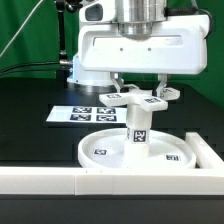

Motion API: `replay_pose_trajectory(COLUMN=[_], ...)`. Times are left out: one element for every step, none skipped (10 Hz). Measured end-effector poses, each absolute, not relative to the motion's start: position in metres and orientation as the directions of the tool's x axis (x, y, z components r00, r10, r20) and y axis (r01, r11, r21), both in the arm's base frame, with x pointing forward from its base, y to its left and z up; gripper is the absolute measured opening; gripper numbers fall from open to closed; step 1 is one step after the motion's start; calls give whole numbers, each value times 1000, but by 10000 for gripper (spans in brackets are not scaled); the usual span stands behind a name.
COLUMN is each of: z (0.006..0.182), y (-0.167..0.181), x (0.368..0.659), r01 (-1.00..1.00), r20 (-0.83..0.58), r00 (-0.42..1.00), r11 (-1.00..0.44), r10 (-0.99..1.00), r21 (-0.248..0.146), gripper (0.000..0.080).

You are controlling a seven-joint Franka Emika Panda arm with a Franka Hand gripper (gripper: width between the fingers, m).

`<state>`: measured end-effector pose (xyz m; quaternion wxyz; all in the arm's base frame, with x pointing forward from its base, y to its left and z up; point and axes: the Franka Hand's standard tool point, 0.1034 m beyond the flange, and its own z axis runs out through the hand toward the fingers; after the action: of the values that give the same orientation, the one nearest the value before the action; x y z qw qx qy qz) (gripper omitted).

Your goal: Assemble round table

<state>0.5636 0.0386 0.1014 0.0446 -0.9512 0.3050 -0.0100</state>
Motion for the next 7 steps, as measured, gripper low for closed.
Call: replay_pose_trajectory(z=[101, 102, 101, 101, 101, 101, 101], y=[39, 39, 39, 38, 38, 38, 37], x=[563, 563, 563, 562, 562, 562, 563], r01=[-650, -741, -816, -870, -922, -959, -983], r20=[-13, -27, -38, -50, -69, -89, -115], r00=[758, 669, 574, 487, 377, 267, 159], r11=[-753, -663, -567, -479, -367, -256, -146], r10=[-652, -743, -818, -872, -924, -960, -980], r21=[-103, -109, -113, -119, -122, -117, -112], gripper=[445, 445, 445, 445, 445, 445, 445])
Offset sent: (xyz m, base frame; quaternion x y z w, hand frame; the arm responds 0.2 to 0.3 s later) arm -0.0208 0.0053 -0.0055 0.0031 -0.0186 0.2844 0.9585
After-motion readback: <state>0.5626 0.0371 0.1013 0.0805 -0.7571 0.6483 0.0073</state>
